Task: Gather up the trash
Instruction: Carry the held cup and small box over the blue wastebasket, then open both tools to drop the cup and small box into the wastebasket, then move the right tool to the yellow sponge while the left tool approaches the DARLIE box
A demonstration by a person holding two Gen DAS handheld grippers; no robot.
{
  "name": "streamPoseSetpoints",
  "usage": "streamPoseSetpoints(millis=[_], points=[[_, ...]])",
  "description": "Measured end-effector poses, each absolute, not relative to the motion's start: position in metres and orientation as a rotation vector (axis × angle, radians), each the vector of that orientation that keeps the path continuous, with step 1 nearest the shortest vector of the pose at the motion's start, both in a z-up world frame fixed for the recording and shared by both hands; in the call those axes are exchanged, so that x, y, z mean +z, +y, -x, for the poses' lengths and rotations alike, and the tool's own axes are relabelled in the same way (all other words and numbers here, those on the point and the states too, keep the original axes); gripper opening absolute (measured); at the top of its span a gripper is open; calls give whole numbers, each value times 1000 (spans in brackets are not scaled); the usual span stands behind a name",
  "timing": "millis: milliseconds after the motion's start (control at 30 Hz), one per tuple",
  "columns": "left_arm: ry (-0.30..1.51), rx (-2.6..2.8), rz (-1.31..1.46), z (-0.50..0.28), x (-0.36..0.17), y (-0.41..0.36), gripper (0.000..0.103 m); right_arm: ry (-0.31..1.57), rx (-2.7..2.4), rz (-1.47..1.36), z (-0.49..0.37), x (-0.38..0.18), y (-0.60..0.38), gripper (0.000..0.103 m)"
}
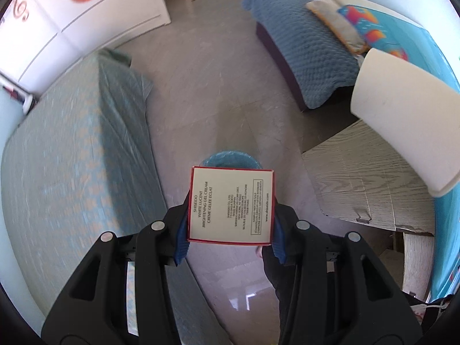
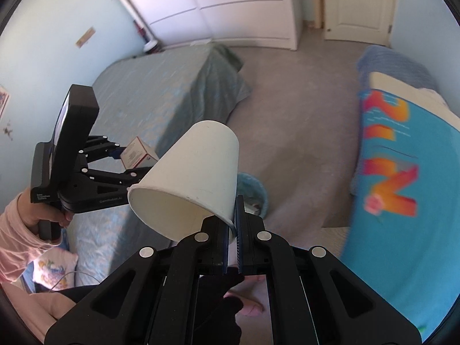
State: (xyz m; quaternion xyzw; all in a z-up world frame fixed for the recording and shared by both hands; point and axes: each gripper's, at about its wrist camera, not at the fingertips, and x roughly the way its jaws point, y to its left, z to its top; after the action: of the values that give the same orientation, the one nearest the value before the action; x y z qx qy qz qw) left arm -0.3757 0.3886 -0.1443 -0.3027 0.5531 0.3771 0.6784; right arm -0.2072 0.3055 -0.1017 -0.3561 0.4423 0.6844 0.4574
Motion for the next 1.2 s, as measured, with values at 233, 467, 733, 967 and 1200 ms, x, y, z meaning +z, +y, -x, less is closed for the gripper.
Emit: streamPoseSetpoints(millis=[233, 467, 733, 967, 1200], points=[[1256, 830, 765, 394, -168, 404, 44, 1130, 1746, 956, 244, -118, 333, 12], [1333, 880, 709, 397, -182, 409, 91, 1126, 1737, 969, 247, -119, 346, 60], [1330, 860, 689, 390, -176, 406, 91, 1134, 1686, 909, 221, -108, 338, 60], [1275, 829, 604, 358, -144, 394, 91, 1128, 1625, 806, 186, -92, 307, 64], [1221, 694, 435, 292, -104, 357, 90, 1103, 1509, 665, 139, -69, 253, 68]])
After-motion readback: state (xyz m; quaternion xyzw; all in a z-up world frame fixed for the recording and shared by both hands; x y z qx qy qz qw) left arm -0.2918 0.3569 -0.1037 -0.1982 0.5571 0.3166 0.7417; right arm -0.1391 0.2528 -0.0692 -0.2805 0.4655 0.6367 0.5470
